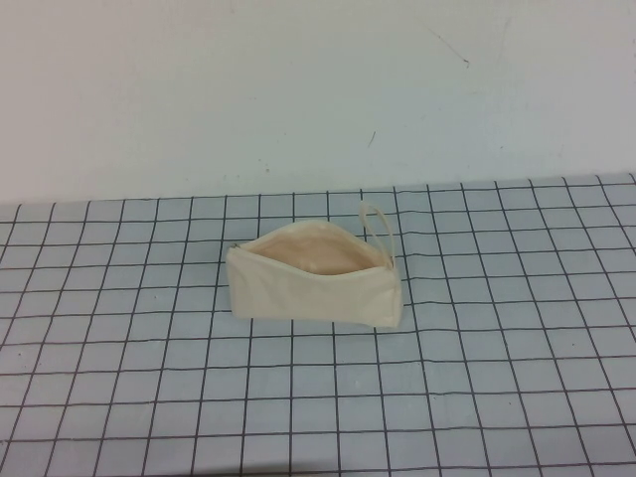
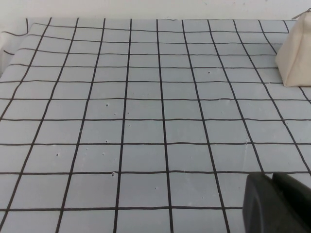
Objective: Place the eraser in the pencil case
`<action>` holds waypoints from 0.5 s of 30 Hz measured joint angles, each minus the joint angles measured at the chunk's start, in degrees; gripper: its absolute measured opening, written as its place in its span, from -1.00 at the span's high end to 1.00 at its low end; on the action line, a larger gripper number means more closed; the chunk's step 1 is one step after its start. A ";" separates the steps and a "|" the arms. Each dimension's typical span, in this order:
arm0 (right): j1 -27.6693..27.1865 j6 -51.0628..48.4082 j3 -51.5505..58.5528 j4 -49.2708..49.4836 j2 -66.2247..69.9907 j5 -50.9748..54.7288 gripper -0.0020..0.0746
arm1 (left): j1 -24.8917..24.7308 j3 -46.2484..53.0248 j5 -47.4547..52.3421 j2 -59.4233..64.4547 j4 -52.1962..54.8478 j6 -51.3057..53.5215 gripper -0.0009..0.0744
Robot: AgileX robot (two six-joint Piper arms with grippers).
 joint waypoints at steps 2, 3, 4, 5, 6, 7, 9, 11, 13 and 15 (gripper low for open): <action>0.00 0.00 0.00 0.00 0.00 0.00 0.95 | 0.00 0.00 0.00 0.00 0.00 -0.29 0.98; 0.00 0.00 0.00 0.00 0.00 0.00 0.95 | 0.00 0.00 0.00 0.00 0.00 -0.42 0.98; 0.00 0.00 0.00 0.00 0.00 0.00 0.95 | 0.00 0.00 0.00 0.00 0.36 -0.42 0.98; 0.00 0.00 0.00 0.00 0.00 0.00 0.95 | 0.00 0.00 0.00 0.00 0.67 -0.42 0.98; 0.00 0.00 0.00 0.00 0.00 0.00 0.95 | 0.00 0.00 0.00 0.00 1.25 -0.28 0.98; 0.00 0.00 0.00 0.00 0.00 0.00 0.95 | 0.00 0.00 0.00 0.00 1.53 -0.19 0.98; 0.00 0.00 0.00 0.00 0.00 0.00 0.95 | 0.00 0.00 0.00 0.00 1.91 -0.05 0.98; 0.00 0.00 0.00 0.00 0.00 0.00 0.95 | 0.00 0.00 0.00 0.00 2.04 0.08 0.98; 0.00 0.00 0.00 0.00 0.00 0.00 0.95 | 0.00 0.00 0.00 0.00 2.08 0.11 0.98; 0.00 0.00 0.00 0.00 0.00 0.00 0.95 | 0.00 0.00 0.00 0.00 2.17 0.11 0.98</action>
